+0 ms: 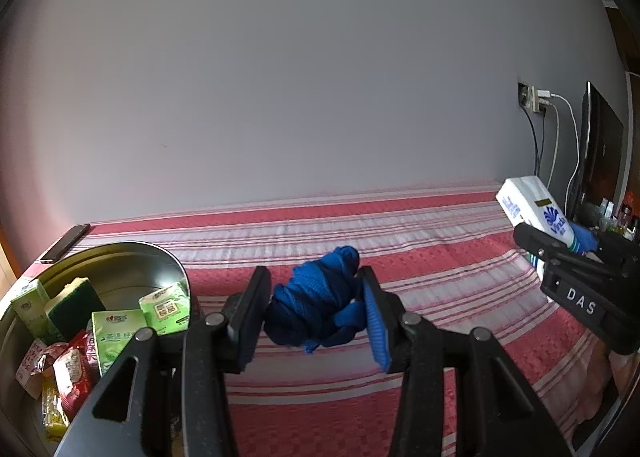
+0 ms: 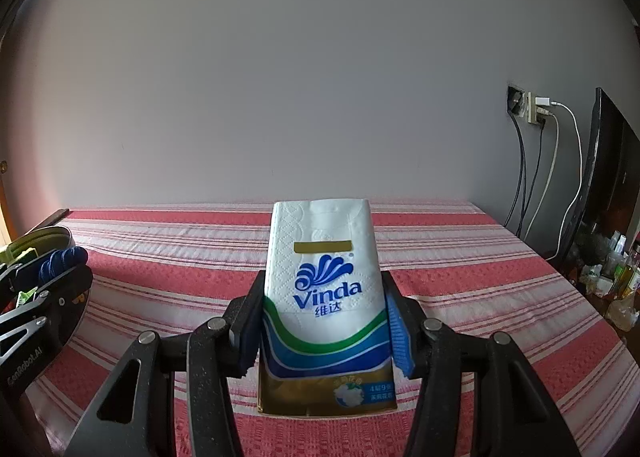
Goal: Organize objects
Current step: 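Carry the blue cloth with left tool over the tin while right tool carries Vinda pack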
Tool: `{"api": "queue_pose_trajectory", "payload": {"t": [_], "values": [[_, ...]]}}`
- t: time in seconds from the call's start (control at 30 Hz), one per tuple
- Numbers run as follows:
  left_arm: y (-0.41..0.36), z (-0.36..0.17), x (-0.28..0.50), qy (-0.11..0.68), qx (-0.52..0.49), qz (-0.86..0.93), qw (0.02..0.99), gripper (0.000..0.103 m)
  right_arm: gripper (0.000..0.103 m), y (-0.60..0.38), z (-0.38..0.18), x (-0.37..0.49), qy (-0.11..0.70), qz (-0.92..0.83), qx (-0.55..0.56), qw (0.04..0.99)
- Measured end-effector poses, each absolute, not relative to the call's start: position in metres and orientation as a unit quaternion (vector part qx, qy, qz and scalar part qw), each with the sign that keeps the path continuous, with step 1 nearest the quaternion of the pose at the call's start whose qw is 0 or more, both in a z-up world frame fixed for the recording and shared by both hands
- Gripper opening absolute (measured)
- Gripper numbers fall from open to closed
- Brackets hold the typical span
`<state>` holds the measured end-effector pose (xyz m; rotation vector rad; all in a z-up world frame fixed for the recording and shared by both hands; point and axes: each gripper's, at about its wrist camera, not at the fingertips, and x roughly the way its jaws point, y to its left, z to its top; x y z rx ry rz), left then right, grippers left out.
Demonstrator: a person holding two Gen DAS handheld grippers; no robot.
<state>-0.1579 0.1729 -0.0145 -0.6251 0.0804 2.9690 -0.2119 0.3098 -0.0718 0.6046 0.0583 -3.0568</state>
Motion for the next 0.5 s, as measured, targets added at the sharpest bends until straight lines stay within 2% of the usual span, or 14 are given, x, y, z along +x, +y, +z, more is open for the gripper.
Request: {"api": "queue_pose_trajectory", "payload": {"t": [0.5], "values": [[0.164, -0.011, -0.149, 0.022, -0.192, 0.980, 0.042, 0.044, 0.055, 0.301, -0.065, -0.193, 0.019, -0.988, 0.150, 0.018]]}}
